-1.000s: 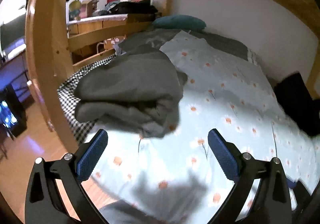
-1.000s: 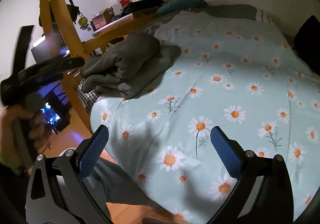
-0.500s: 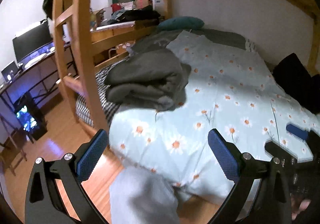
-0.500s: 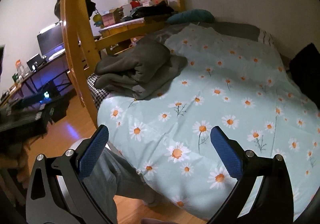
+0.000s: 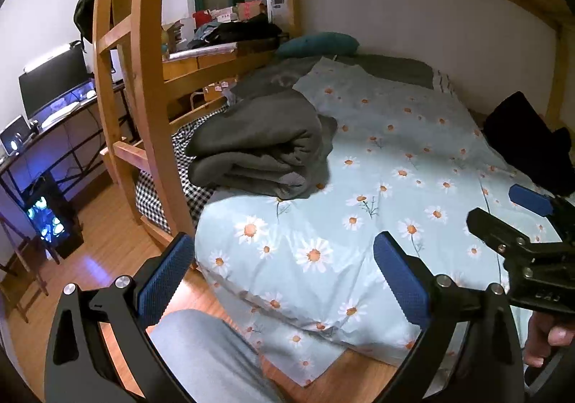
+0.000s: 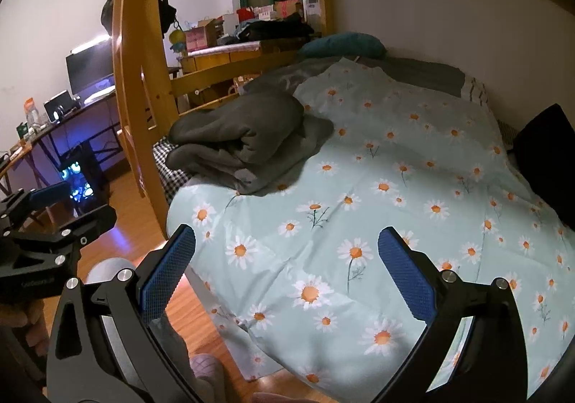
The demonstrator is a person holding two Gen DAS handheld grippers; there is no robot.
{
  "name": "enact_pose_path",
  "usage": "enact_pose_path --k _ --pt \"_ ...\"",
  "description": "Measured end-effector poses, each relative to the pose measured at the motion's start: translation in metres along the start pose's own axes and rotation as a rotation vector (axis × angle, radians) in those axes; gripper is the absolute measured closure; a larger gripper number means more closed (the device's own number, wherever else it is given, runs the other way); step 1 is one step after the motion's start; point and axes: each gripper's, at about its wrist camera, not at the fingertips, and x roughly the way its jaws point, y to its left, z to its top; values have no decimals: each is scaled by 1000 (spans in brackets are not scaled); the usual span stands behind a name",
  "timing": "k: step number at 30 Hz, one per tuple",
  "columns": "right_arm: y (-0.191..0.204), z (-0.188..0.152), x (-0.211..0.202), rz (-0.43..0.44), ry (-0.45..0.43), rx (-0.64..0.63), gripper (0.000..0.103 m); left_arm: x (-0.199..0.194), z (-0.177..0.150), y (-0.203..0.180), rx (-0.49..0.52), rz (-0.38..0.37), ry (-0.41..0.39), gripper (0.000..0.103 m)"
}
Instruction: Fold large clothes
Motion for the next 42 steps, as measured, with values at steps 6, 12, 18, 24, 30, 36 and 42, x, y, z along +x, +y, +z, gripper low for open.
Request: enact_pose_path --k 6,12,18,24,30,36,42 --pt "25 -11 17 3 50 -42 3 12 -16 14 -27 19 27 5" --pt "51 -26 31 -12 96 -93 3 26 -33 36 -54 48 80 5" --pt "62 -33 34 -16 122 -103 3 26 -42 49 -41 97 86 5" --pt "65 -38 20 -30 108 -115 3 18 -50 54 -23 78 100 5" --pt "71 -47 11 -38 117 -110 3 9 -62 57 -15 73 104 5" --pt "77 -59 -4 -48 120 -108 3 -3 -72 58 2 62 111 5" --pt "78 -74 -18 -54 121 -95 3 -10 -84 52 23 47 128 5"
